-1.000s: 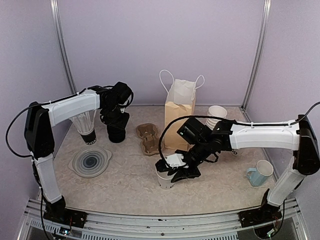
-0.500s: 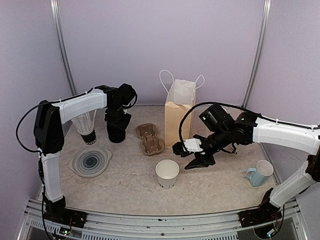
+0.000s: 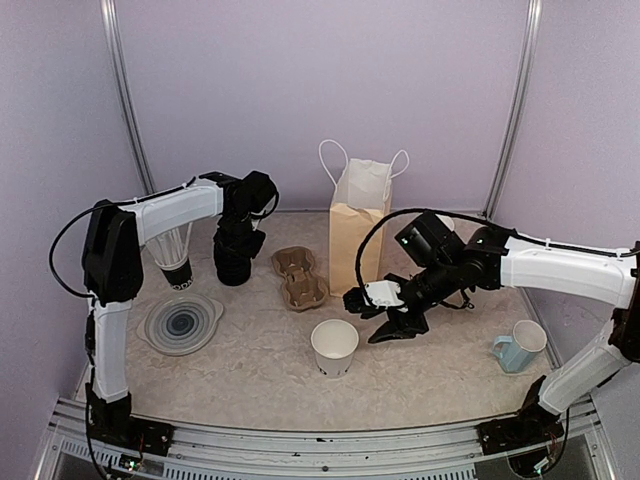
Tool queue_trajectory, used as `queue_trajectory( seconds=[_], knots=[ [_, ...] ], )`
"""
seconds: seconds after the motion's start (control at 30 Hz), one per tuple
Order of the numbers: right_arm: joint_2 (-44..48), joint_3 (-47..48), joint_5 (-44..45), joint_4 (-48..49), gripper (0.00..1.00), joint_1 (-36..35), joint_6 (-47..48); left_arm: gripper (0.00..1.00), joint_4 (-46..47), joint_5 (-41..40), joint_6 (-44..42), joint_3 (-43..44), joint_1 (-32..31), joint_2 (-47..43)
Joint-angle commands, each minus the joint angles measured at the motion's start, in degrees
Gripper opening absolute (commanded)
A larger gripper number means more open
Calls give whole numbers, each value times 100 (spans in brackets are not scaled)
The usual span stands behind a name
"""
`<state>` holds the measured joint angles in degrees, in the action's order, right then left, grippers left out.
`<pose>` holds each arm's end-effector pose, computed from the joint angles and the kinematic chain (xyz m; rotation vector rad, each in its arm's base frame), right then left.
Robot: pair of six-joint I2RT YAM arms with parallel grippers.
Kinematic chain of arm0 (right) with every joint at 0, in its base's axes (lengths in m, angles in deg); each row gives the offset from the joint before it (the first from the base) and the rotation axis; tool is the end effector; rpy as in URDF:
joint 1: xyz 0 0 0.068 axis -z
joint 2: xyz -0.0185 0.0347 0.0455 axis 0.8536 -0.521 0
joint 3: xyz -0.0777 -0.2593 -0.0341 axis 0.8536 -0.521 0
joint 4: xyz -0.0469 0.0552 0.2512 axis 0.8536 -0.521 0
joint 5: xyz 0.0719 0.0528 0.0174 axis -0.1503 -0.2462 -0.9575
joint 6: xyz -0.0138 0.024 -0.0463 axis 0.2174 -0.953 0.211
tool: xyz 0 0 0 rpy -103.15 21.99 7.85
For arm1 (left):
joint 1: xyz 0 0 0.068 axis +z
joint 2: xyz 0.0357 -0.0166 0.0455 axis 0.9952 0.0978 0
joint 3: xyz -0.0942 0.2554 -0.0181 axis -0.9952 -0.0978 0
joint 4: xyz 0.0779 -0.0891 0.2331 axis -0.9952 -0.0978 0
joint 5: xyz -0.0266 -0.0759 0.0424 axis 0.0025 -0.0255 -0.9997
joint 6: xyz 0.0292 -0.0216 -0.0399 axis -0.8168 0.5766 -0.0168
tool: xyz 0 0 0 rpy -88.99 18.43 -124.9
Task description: Pack the takeout coffee
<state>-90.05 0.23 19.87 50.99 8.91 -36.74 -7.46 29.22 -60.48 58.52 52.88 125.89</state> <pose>0.1819 0.2361 0.2653 -1.9191 1.6307 0.5631 0.3838 -0.2210 0.2353 0.4415 2.6981 0.3078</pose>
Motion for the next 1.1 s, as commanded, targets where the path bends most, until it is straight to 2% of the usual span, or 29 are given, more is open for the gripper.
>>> queue_trajectory(
  seconds=[0.0,0.27,0.53,0.9,0.97,1.07],
  knots=[
    [-29,-48,-52,56,50,56,-42,30,-104,11,-32,117,74,45],
    [-74,-76,-43,82,50,60,-42,24,-127,57,-98,179,85,108],
    [-122,-44,-25,52,50,56,-51,14,-202,78,-69,320,83,159],
    [-104,57,-29,-92,50,56,-29,13,-541,255,3,768,15,-204],
    [-68,105,45,-113,50,56,-37,12,-548,386,13,844,-35,-289],
    [35,360,91,-218,50,134,-78,12,-331,1085,-29,1002,-163,-583]
  ],
)
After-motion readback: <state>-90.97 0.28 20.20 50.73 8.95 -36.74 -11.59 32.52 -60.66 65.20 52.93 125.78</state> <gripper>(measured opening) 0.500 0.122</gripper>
